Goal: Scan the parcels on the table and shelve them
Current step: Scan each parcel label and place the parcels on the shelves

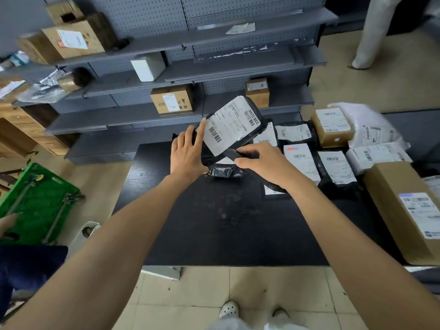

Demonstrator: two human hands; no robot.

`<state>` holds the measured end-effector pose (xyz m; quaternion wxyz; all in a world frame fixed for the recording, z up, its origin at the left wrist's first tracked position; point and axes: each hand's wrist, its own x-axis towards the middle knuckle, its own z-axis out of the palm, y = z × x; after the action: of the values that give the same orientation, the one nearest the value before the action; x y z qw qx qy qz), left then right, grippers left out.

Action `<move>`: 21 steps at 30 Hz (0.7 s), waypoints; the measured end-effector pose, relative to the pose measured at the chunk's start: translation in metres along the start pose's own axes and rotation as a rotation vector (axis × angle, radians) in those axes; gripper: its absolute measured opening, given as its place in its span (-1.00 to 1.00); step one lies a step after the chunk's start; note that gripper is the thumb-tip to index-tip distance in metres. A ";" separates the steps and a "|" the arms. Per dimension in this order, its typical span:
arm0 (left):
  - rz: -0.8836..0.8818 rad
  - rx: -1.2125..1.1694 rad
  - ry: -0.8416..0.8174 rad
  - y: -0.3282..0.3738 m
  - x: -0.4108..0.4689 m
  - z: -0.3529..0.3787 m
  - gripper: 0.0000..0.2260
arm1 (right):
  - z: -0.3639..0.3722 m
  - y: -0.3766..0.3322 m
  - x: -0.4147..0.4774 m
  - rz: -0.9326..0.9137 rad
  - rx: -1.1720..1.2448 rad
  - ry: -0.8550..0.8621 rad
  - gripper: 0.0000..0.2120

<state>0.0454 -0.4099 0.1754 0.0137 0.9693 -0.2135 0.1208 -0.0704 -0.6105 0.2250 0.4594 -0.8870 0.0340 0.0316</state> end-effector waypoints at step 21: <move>0.038 -0.045 -0.014 -0.070 0.013 -0.013 0.30 | 0.045 -0.057 0.014 0.050 0.039 0.085 -0.84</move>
<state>0.0832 -0.3507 0.1925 0.0316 0.9654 -0.2346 0.1095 -0.0524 -0.5414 0.2442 0.4737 -0.8773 0.0765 0.0048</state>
